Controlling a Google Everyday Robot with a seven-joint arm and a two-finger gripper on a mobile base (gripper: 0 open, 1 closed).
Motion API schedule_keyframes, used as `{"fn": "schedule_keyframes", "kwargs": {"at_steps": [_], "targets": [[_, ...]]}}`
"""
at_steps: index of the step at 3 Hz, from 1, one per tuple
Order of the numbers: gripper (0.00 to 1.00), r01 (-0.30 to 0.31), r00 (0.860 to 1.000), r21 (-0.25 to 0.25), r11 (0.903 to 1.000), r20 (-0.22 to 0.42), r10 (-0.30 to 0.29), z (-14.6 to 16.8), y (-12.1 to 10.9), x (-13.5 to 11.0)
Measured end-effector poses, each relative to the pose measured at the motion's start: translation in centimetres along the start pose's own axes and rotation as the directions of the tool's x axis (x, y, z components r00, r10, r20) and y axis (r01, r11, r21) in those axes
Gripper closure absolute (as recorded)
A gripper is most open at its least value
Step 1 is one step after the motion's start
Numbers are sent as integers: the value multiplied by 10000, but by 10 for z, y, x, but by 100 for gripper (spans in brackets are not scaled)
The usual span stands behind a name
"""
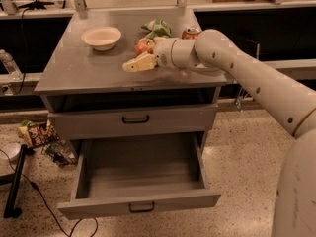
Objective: Place apple into middle drawer
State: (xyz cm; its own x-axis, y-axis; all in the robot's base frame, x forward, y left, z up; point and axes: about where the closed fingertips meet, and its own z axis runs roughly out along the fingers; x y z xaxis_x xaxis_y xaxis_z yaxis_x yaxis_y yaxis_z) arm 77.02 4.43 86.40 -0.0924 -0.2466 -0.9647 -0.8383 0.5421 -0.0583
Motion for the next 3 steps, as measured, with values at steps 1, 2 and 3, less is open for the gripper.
{"fn": "schedule_keyframes", "kwargs": {"at_steps": [1, 2, 3], "targets": [[0, -34, 9999, 177, 9998, 140, 32, 15, -14, 1], [17, -75, 9997, 242, 9997, 247, 69, 24, -22, 3], [41, -13, 9998, 348, 9994, 197, 6, 29, -25, 7]]}}
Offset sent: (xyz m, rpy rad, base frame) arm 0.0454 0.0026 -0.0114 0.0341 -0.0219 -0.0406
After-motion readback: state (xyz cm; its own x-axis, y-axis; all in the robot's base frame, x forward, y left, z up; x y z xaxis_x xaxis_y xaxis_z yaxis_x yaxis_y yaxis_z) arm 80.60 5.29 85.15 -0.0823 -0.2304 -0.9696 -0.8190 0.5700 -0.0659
